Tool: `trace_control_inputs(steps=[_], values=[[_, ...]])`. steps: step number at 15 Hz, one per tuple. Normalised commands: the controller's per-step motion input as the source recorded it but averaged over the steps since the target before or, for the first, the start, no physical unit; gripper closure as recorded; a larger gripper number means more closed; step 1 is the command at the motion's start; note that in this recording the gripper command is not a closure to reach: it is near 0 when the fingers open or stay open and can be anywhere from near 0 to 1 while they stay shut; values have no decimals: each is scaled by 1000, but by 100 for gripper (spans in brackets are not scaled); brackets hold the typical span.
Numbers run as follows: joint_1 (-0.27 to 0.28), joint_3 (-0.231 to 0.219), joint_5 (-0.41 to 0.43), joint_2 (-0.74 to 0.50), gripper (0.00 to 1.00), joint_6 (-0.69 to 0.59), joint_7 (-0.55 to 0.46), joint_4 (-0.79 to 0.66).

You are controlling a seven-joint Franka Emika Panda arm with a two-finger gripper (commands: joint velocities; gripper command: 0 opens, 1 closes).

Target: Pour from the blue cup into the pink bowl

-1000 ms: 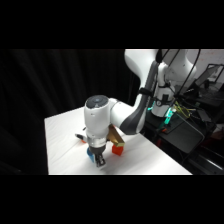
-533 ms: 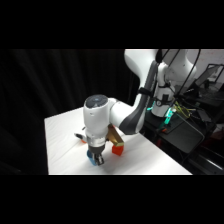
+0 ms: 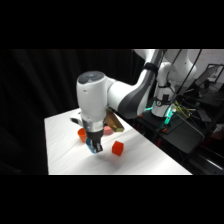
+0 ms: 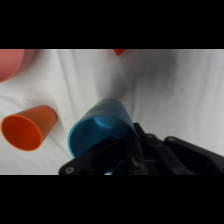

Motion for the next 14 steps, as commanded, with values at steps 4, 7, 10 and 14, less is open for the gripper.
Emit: trace_control_inputs(steps=[4, 7, 10, 14], values=[[-267, 114, 27, -658, 8, -196, -225, -448], [-403, 135, 301, -704, 9, 24, -522, -637], [-416, 136, 737, -595, 8, 25, -898, -577], [-285, 29, 888, -305, 8, -237, -991, -242]])
